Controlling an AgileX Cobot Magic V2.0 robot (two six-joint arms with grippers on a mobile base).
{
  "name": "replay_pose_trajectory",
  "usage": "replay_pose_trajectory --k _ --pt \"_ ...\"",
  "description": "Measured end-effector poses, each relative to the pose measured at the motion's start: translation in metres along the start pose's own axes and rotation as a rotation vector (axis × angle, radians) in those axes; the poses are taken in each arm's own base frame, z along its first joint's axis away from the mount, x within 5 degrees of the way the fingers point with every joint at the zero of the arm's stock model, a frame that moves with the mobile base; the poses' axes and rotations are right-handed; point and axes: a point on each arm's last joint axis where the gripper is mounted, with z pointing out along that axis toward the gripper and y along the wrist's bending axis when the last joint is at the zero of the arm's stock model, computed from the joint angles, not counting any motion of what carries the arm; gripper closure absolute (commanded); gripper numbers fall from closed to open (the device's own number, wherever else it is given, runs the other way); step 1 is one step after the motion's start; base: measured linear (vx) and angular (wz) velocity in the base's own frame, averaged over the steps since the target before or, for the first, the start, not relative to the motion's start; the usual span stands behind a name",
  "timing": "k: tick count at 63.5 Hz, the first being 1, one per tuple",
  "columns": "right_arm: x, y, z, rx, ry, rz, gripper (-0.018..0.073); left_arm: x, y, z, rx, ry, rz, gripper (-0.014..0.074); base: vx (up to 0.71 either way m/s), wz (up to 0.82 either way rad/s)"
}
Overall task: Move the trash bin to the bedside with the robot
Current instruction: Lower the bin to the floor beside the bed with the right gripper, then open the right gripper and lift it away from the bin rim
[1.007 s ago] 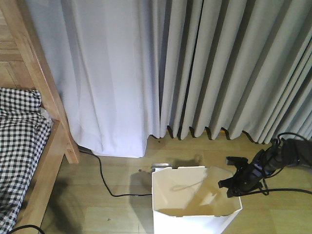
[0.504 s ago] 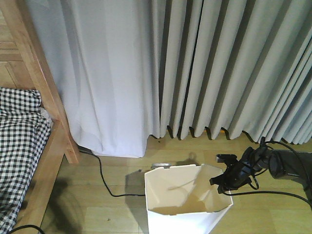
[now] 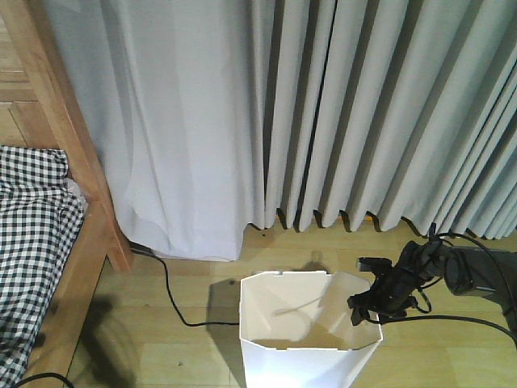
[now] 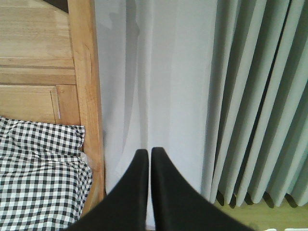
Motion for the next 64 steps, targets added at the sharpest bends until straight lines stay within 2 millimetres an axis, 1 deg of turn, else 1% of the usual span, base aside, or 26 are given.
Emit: replay_pose_trajectory --k 13,24,29,34,41,45,48,53,57,58,59,60,61,62,63,64 --pt "0.002 -0.008 -0.002 0.010 0.001 0.020 -0.0013 0.000 0.000 0.000 0.000 0.000 0.000 0.0602 0.00 0.00" --pt "0.002 -0.005 -0.002 -0.019 0.005 0.042 -0.0013 0.000 0.000 0.000 0.000 0.000 0.000 0.0602 0.00 0.00" --pt "0.000 -0.003 -0.005 -0.039 -0.007 0.042 -0.0013 0.000 0.000 0.000 0.000 0.000 0.000 0.0602 0.00 -0.01" --pt "-0.006 0.000 -0.013 -0.058 -0.020 0.052 -0.0013 0.000 0.000 0.000 0.000 0.000 0.000 0.0602 0.00 -0.01" --pt "-0.016 0.005 -0.034 -0.087 -0.039 0.063 -0.0013 0.000 0.000 0.000 0.000 0.000 0.000 0.0602 0.00 -0.01" --pt "-0.018 0.008 -0.045 -0.089 -0.047 0.068 -0.0013 0.000 0.000 0.000 0.000 0.000 0.000 0.0602 0.00 -0.01" --pt "-0.016 0.010 -0.053 -0.080 -0.058 0.080 -0.0013 0.000 0.000 0.000 0.000 0.000 0.000 0.0602 0.00 0.00" --pt "-0.005 0.013 -0.063 -0.043 -0.095 0.122 -0.0013 0.000 0.000 0.000 0.000 0.000 0.000 0.0602 0.00 0.00" --pt "0.010 0.015 -0.072 0.001 -0.134 0.152 -0.0013 0.000 0.000 0.000 0.000 0.000 0.000 0.0602 0.00 0.00" --pt "0.011 0.017 -0.078 0.011 -0.148 0.152 -0.0013 0.000 0.000 0.000 0.000 0.000 0.000 0.0602 0.00 0.00" --pt "0.018 0.017 -0.078 0.022 -0.150 0.153 -0.0013 0.000 0.000 0.000 0.000 0.000 0.000 0.0602 0.00 0.00" --pt "0.019 0.019 -0.084 0.031 -0.163 0.148 -0.0013 0.000 0.000 0.000 0.000 0.000 0.000 0.0602 0.00 0.00" --pt "0.026 0.020 -0.085 0.037 -0.155 0.138 -0.0013 0.000 0.000 0.000 0.000 0.000 0.000 0.0602 0.00 0.00" --pt "0.027 0.021 -0.092 0.048 -0.176 0.134 -0.0013 0.000 0.000 0.000 0.000 0.000 0.000 0.0602 0.00 0.00" --pt "0.033 0.023 -0.094 0.051 -0.167 0.119 -0.0013 0.000 0.000 0.000 0.000 0.000 0.000 0.0602 0.00 0.00" --pt "0.036 0.025 -0.097 0.056 -0.171 0.110 -0.0013 0.000 0.000 0.000 0.000 0.000 0.000 0.0602 0.00 0.00"
